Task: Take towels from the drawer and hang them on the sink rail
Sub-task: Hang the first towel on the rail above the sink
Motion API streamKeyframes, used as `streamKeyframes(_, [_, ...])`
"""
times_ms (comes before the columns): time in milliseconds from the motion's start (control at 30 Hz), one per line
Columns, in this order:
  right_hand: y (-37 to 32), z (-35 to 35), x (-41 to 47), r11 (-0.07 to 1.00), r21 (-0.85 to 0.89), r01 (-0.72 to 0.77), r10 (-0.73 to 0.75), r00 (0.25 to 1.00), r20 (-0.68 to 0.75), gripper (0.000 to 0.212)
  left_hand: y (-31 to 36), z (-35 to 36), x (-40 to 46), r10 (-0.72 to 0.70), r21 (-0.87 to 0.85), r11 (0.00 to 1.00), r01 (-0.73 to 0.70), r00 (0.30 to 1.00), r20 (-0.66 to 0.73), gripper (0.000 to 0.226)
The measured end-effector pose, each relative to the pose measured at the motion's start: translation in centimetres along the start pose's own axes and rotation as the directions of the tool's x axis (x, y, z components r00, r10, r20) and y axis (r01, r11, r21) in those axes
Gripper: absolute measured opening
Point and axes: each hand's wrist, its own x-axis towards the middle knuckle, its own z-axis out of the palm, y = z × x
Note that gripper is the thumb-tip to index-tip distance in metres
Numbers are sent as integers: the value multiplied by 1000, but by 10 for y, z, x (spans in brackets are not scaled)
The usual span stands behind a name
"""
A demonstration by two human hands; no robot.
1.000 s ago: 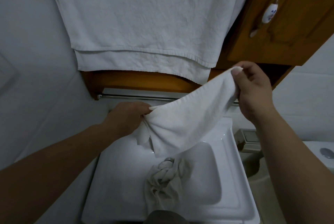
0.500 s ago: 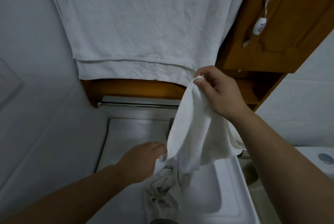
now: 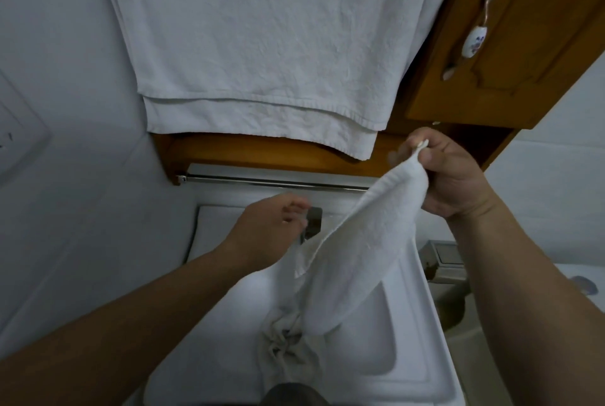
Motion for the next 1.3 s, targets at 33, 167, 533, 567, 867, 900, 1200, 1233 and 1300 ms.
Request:
streamKeyframes(33, [1, 0, 0, 999, 30, 14, -14, 1000, 8, 10, 14, 1, -2, 27, -32, 999, -26, 999, 38, 27])
streamKeyframes(167, [11, 2, 3, 1000, -18, 2, -4, 993, -122, 20, 65, 10, -15, 109, -282, 957, -70, 986, 124, 30])
streamKeyframes(533, [20, 17, 11, 888, -457, -53, -237, 798, -554, 22, 83, 13, -15, -41, -345, 937, -49, 968, -248, 13])
streamKeyframes(567, [23, 20, 13, 866, -497, -57, -267, 788, -555, 17, 84, 15, -17, -26, -341, 938, -68, 965, -262, 11])
streamKeyframes(867, [34, 42, 42, 944, 111, 311, -203, 812, -547, 9, 118, 58, -45, 296, -127, 942, -310, 948, -114, 13])
streamKeyframes(900, [33, 39, 43, 919, 192, 344, -196, 823, -533, 9, 118, 59, -49, 322, -108, 936, -336, 938, -131, 13])
streamKeyframes(1200, [23, 26, 35, 797, 522, 303, -223, 952, -212, 9, 111, 19, -32, 129, -107, 967, -233, 803, -582, 41])
streamKeyframes(1233, [23, 26, 36, 787, 544, 290, -227, 957, -180, 8, 109, 14, -26, 97, -120, 973, -198, 820, -564, 43])
streamKeyframes(1300, [25, 28, 37, 780, 562, 277, -235, 961, -148, 6, 102, 7, -16, 29, -150, 982, -113, 879, -476, 43])
